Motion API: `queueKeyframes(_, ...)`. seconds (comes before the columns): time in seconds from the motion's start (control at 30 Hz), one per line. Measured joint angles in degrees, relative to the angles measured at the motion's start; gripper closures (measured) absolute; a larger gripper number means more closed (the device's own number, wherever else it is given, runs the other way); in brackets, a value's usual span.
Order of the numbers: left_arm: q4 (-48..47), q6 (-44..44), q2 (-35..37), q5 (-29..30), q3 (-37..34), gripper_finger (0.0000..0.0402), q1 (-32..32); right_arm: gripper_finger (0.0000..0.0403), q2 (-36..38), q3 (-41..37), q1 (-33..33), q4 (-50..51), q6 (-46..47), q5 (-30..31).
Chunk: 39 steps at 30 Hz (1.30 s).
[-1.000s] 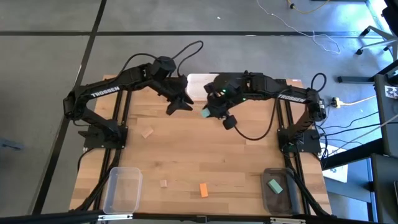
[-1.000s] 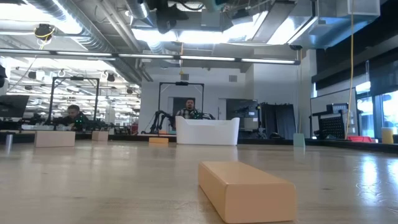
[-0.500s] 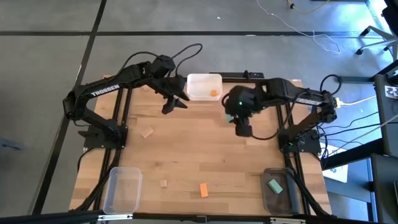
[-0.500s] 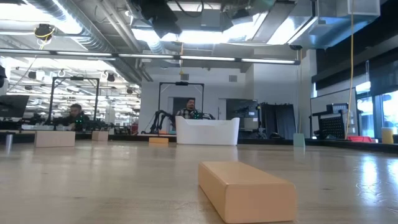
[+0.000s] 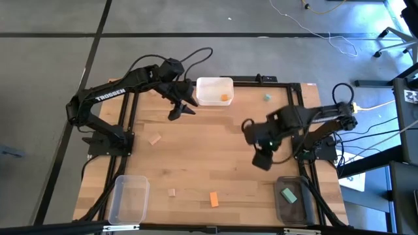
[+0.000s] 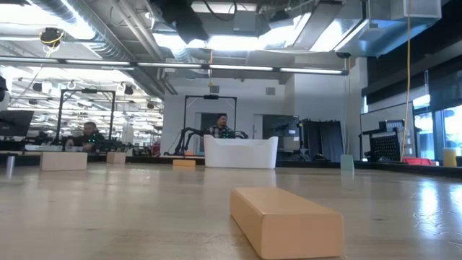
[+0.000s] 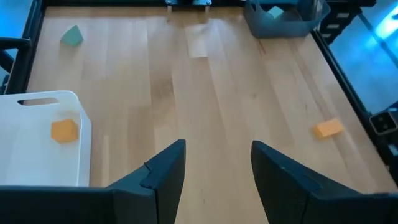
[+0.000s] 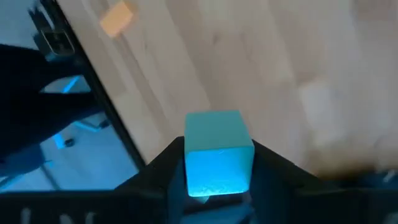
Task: Sort & place blocks by color
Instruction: Put the bottom light blue block into the black bin
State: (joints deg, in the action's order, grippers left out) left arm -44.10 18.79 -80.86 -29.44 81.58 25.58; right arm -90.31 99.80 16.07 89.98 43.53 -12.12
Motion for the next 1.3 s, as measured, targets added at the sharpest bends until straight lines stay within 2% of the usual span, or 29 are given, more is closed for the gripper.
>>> queueKeyframes(0.27,-0.99,3.95,0.00,0.00,-0.04,0.0227,-0.26,0.0269,2.37,-11.56,6.99,-0.01,18.75,-0.24)
queueKeyframes(0.47,-0.98,3.93,0.00,-0.12,-0.04,0.0227,-0.28,0.0269,6.01,-20.95,11.60,0.13,29.22,-7.48)
queueKeyframes(0.6,-0.98,3.93,0.00,-0.19,-0.04,0.0227,-0.28,0.0269,8.15,-26.25,16.01,-4.25,36.12,-11.96)
queueKeyframes(0.77,-1.00,3.93,0.00,0.16,-0.04,0.0227,-0.28,0.0269,9.58,-31.72,21.16,-11.38,43.35,-12.92)
queueKeyframes(1.07,-0.88,2.70,0.00,0.20,-0.04,0.0227,-0.55,0.0269,9.67,-41.59,28.22,-22.46,47.73,-12.07)
queueKeyframes(1.3,0.14,-1.11,0.00,0.23,-0.04,0.0227,-0.88,0.0269,9.67,-50.99,30.01,-28.05,47.65,-11.25)
